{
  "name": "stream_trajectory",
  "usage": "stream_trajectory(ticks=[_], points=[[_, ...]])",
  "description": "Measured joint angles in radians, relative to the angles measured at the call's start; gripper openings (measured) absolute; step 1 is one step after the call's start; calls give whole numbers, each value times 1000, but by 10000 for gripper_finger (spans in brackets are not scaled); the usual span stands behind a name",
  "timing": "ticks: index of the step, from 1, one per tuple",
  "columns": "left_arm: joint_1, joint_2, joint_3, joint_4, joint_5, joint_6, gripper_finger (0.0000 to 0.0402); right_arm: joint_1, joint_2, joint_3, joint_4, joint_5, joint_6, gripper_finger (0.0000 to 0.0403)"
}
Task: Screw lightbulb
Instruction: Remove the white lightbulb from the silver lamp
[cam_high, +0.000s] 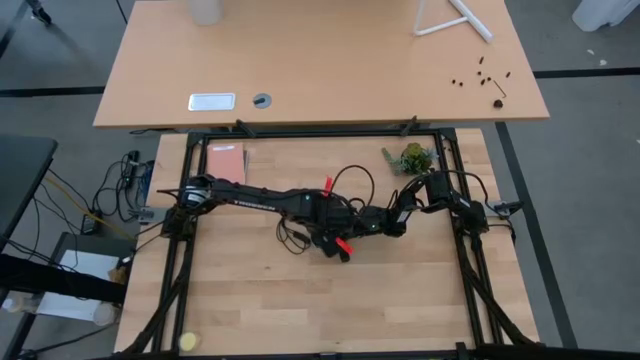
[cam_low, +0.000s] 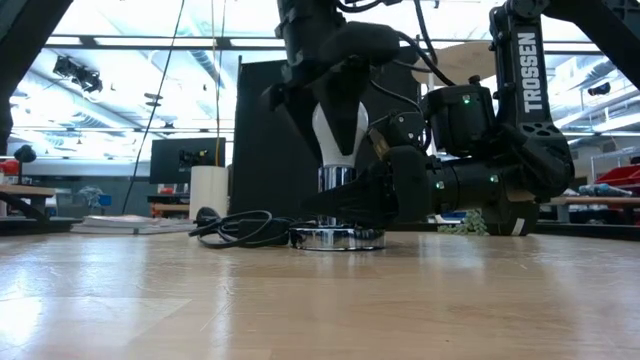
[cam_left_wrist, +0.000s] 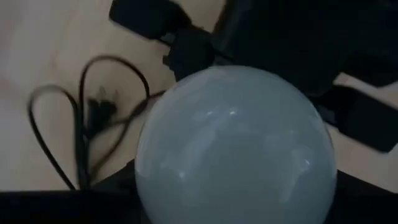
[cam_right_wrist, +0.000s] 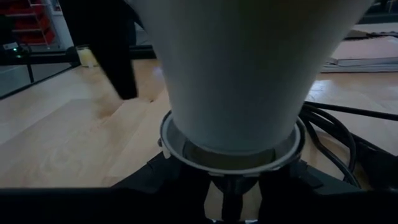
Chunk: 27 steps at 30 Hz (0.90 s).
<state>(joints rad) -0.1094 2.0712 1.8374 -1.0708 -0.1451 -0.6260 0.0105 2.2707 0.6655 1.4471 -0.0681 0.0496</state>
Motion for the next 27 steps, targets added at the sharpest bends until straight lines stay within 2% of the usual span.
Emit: stream_trajectory(ticks=[4, 14, 18, 27], points=[[-8, 0, 0, 4, 10, -87, 249, 0, 0, 0, 0, 0, -3, 182], [-11, 0, 1, -28, 36, -51, 248, 0, 0, 0, 0, 0, 1, 182], [-11, 0, 1, -56, 50, 151, 249, 0, 0, 0, 0, 0, 1, 182], [-12, 0, 2, -124, -59, 631, 278, 0, 0, 1, 0, 1, 14, 182]])
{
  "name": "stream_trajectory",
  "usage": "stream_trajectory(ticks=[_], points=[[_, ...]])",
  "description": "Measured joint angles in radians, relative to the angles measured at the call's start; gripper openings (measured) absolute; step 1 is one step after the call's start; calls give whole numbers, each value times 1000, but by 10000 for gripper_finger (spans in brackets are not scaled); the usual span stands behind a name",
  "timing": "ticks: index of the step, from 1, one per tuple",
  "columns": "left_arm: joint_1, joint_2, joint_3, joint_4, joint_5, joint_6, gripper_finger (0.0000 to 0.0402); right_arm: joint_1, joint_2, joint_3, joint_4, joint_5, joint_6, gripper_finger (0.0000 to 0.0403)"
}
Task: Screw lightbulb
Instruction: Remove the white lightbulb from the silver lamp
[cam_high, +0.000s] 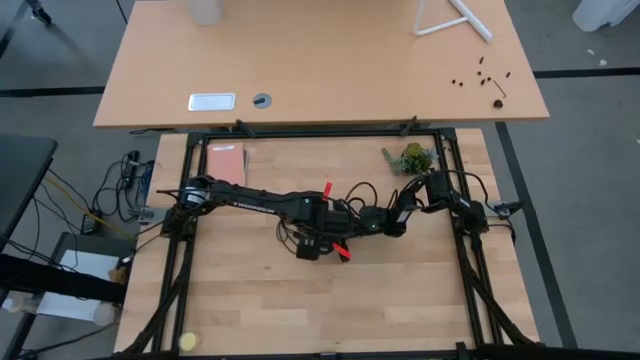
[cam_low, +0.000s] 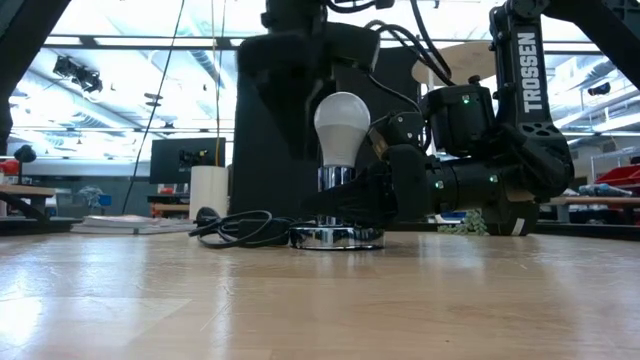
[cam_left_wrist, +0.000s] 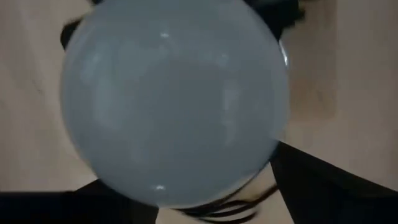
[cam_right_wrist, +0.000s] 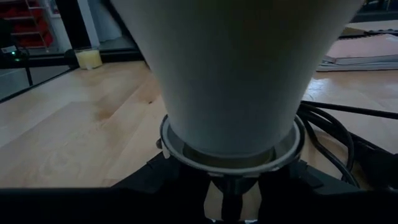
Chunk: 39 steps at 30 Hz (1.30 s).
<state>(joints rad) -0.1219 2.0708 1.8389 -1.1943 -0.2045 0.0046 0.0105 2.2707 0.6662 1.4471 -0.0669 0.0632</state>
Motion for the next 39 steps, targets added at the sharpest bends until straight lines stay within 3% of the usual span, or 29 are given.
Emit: stream_trajectory(ticks=[4, 7, 9, 16, 24, 30, 39], points=[[0, 0, 0, -7, -90, 225, 300, 0, 0, 0, 0, 0, -1, 182], [0, 0, 1, -21, -197, 311, 310, 0, 0, 0, 0, 0, -2, 182], [1, 0, 1, -20, -217, 368, 315, 0, 0, 0, 0, 0, -3, 182], [-3, 0, 1, -6, -175, 482, 341, 0, 0, 0, 0, -1, -5, 182], [-3, -1, 61, 11, -157, 485, 397, 0, 0, 0, 0, -1, -9, 182], [-3, -2, 121, 15, -57, 480, 392, 0, 0, 0, 0, -1, -11, 182], [10, 33, 122, -1, -9, 431, 391, -1, 0, 0, 0, -2, -14, 182]])
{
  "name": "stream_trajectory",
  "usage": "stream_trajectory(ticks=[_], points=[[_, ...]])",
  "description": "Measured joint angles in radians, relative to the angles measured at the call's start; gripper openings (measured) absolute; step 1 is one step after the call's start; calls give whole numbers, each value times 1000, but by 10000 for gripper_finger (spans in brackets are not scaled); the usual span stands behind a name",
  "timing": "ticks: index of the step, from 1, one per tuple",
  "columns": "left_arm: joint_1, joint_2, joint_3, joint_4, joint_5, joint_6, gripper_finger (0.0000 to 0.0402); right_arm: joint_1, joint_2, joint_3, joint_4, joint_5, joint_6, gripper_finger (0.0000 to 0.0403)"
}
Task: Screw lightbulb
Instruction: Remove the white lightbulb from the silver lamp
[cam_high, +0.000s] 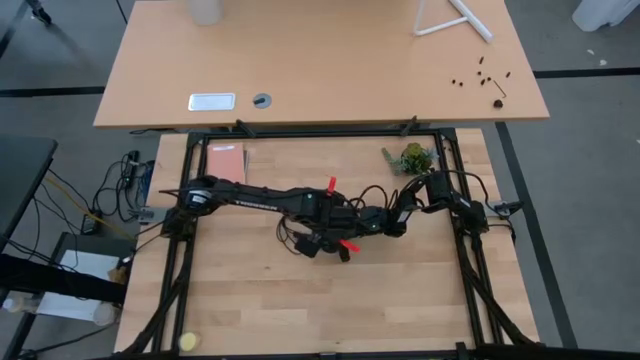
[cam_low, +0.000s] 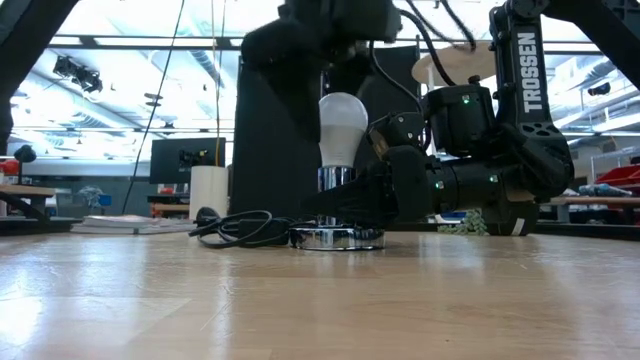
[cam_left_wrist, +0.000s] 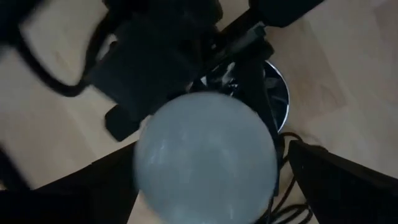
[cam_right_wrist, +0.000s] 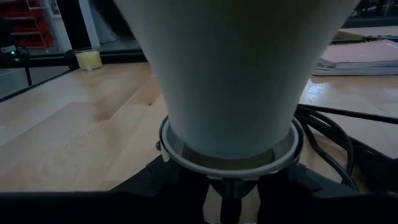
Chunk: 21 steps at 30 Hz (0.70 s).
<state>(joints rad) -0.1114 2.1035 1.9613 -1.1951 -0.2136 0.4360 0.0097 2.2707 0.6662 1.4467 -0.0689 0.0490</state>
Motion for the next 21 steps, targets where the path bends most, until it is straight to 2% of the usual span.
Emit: stream_trajectory(ticks=[9, 15, 21], points=[[3, 41, 9, -30, 30, -8, 391, 0, 0, 0, -1, -1, 0, 182], [1, 43, 9, 7, 26, -11, 388, 0, 0, 0, -1, -1, 1, 182], [1, 43, 9, 23, 24, -11, 336, 0, 0, 1, -1, -1, 1, 182]])
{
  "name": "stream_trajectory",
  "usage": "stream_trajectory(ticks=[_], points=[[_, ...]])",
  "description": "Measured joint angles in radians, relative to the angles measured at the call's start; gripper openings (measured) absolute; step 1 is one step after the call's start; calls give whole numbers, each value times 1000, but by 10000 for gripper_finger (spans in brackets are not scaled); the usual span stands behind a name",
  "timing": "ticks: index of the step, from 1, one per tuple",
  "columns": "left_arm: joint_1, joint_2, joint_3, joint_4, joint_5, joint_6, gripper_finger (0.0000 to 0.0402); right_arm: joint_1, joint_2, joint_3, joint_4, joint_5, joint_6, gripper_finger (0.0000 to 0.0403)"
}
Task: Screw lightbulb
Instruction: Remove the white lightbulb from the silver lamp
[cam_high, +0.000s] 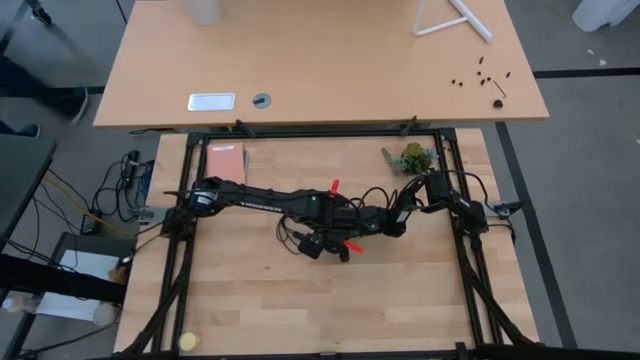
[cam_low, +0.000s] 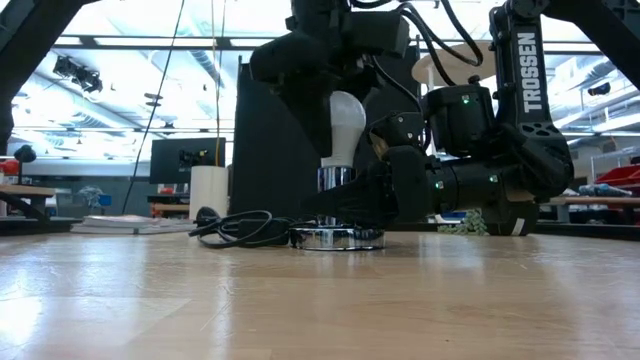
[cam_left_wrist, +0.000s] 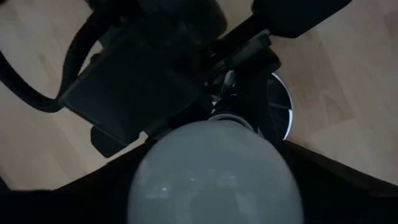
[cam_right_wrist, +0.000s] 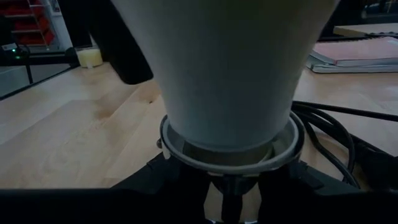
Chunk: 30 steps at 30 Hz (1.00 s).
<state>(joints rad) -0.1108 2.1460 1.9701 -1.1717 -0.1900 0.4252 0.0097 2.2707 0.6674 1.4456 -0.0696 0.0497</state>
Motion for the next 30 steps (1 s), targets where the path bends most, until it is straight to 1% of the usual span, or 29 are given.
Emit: stream_trajectory(ticks=[5, 8, 12, 16, 19, 23, 30], points=[[0, 0, 0, 3, -7, 0, 280, 0, 0, 0, -1, 0, -3, 182], [0, 0, 0, 2, -8, -6, 259, 0, 0, 0, -1, 0, -2, 182], [0, 0, 0, 1, -7, -18, 259, 0, 0, 0, -1, 0, -2, 182], [0, 0, 0, -2, -7, -108, 270, 0, 0, 0, -1, 0, -2, 182], [0, 0, 0, -3, 8, -236, 269, 0, 0, 0, -1, 0, -2, 182], [2, 0, 0, -5, 24, -473, 262, 0, 0, 0, -1, -2, -3, 182], [0, 0, -2, -11, 45, -880, 263, 0, 0, 0, -2, -4, -4, 182]])
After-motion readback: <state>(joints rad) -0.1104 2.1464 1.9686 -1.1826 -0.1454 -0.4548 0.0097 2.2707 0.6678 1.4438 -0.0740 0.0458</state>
